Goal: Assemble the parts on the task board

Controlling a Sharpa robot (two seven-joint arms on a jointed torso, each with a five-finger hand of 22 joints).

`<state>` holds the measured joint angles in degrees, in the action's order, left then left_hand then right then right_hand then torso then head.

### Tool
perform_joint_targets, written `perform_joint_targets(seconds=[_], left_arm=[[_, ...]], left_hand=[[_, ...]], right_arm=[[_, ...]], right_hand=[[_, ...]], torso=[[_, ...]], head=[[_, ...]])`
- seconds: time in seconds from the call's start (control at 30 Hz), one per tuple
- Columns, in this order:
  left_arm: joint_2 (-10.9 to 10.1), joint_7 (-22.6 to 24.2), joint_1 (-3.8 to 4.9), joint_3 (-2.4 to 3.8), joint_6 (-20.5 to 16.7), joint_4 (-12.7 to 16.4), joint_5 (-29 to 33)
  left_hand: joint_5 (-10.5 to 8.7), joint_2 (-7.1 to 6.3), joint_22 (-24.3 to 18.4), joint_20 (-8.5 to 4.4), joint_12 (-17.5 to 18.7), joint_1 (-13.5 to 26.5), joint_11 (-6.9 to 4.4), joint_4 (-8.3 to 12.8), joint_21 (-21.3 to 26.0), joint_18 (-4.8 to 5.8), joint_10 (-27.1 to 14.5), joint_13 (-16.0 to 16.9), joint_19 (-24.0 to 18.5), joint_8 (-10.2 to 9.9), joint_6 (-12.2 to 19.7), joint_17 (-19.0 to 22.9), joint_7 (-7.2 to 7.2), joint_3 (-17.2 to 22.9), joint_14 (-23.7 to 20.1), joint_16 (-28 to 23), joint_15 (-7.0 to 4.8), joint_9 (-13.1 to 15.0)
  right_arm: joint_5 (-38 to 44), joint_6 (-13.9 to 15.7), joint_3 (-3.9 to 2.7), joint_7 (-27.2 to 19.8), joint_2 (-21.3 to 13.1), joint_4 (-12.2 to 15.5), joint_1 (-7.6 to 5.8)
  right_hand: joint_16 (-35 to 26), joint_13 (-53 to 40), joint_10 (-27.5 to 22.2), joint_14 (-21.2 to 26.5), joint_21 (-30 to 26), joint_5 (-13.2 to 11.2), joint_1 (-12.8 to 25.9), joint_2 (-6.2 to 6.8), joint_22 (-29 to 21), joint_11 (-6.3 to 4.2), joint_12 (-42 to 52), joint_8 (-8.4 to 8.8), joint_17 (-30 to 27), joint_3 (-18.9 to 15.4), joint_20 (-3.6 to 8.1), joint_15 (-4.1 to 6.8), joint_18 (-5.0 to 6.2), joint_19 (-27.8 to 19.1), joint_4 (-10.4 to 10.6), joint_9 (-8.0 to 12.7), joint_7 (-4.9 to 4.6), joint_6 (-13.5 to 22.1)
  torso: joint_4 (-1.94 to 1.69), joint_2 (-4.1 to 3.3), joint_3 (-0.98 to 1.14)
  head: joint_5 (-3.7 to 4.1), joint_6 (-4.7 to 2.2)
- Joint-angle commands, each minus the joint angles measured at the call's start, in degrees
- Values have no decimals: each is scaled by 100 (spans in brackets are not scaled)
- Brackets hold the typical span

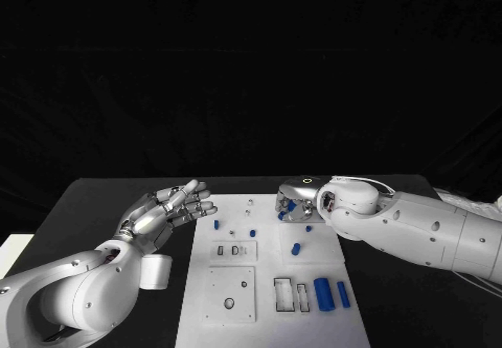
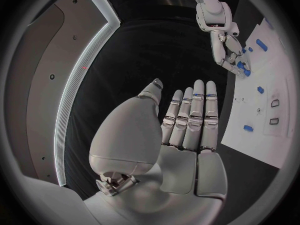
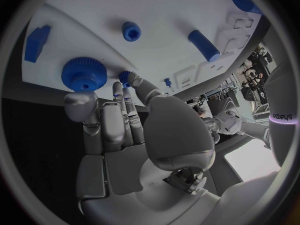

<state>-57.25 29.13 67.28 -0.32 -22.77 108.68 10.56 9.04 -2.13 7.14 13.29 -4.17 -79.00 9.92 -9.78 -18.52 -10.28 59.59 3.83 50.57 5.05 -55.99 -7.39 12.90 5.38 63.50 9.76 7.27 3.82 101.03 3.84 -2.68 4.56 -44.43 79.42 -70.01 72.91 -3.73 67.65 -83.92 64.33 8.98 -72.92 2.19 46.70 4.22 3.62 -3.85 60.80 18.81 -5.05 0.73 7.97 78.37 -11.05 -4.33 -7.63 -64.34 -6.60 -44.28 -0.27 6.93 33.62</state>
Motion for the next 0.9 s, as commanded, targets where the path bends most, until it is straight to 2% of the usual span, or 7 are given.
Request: perform_joint_targets(seconds=[0.03, 0.37, 0.83, 0.9], left_arm=[[-2, 15, 12, 5, 125, 20, 13], [-11, -1, 14, 6, 130, 19, 13], [-8, -25, 15, 6, 116, -16, 13], [-6, -27, 15, 6, 110, -27, 13]], left_hand=[[-19, 4, -8, 37, 16, 4, 23, 4, 20, -17, -13, -7, -16, -25, -9, 10, 36, -22, -35, -37, 9, -9], [-18, 5, -11, 40, 22, 3, 26, 8, 24, -16, -19, -8, -19, -32, -6, 11, 39, -25, -39, -45, 12, -9], [-15, 15, -22, 46, 38, -3, 35, 21, 36, -15, -35, -9, -30, -50, 4, 12, 49, -31, -50, -67, 20, -9], [-14, 23, -25, 48, 40, -8, 37, 25, 39, -15, -39, -8, -32, -54, 5, 12, 50, -28, -52, -73, 22, -9]], right_arm=[[95, -194, -3, 56, 5, -2, 7], [100, -169, -3, 28, 16, -26, 10], [19, 133, -5, 16, 38, -46, 11], [-101, 212, -26, 5, 30, -11, 3]], right_hand=[[45, 2, 78, -204, 76, -27, -31, -36, 79, -2, 7, -20, 24, 94, 19, 18, -63, -18, 17, -12, -4, -73], [145, -5, 253, -202, 319, -115, -56, -27, 377, -42, 8, -27, 108, 401, 50, 46, -100, -2, 101, -50, 23, -225], [185, -11, 357, -196, 471, -288, 36, 17, 562, -73, 10, -32, 117, 542, 71, 64, -121, 6, 284, -89, 62, -333], [184, -11, 365, -194, 482, -275, 36, 13, 577, -78, 9, -33, 111, 558, 74, 66, -123, 7, 298, -93, 65, -343]], torso=[[-6, -7, -1], [-12, -21, -2], [-22, -24, -9], [-30, -22, -8]], head=[[15, 15], [26, 30], [50, 20], [47, 10]])
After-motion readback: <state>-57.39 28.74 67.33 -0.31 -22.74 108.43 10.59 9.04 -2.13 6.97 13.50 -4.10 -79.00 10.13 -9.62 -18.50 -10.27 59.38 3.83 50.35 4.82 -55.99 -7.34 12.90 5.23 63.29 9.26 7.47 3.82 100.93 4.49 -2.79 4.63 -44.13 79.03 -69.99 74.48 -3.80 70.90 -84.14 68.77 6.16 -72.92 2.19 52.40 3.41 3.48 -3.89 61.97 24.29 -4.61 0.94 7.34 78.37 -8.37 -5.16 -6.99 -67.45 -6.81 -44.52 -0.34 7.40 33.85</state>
